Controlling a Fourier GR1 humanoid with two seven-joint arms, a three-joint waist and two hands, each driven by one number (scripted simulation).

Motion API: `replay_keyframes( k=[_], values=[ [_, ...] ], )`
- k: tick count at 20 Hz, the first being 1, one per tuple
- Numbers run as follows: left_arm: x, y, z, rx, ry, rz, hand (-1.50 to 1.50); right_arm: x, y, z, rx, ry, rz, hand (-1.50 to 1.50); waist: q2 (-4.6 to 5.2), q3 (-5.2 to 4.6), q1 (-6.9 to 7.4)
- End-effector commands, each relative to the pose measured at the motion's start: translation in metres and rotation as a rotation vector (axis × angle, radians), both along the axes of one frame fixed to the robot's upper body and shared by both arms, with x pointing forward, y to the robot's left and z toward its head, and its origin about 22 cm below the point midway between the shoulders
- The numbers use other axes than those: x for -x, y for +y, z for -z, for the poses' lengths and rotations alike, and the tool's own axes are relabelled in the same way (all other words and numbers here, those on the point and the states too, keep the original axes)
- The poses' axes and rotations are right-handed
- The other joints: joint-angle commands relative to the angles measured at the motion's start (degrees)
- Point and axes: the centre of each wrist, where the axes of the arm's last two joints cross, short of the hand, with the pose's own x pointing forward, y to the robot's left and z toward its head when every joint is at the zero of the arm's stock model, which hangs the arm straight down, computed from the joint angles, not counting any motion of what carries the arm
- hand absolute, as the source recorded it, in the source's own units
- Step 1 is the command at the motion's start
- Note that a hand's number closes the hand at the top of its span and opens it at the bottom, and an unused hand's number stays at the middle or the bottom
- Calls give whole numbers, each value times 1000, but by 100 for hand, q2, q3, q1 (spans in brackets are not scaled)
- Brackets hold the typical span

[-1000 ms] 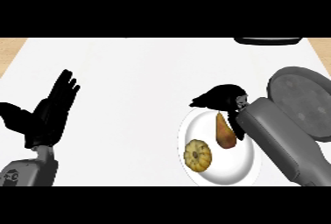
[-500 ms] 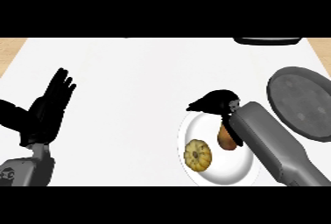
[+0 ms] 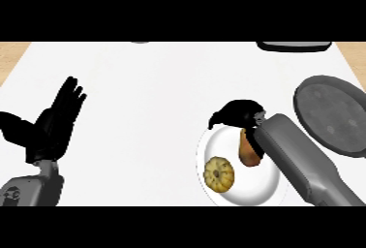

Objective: Pick the pear from the plate and place it in the pan

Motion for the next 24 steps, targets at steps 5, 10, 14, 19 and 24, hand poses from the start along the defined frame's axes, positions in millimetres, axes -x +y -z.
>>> replay_keyframes(
  k=[5, 10, 14, 19, 24],
  values=[
    [-4, 4, -6, 11, 21, -4, 0, 9, -1, 24, -93, 38, 93, 150, 75, 52, -23],
    [11, 17, 13, 2, 40, -85, 0, 42, -43, 20, -103, -171, 450, 150, -94, 40, -603],
    [13, 21, 5, 7, 29, -96, 0, 76, -50, -10, -201, -372, 510, 150, -117, 40, -590],
    [12, 26, 7, -7, 39, -104, 0, 103, -48, -84, -293, -753, 507, 150, -77, 38, -518],
    [11, 20, 3, -6, 16, -75, 0, 165, -45, -137, -417, -945, 540, 150, -60, 40, -462]
  ],
)
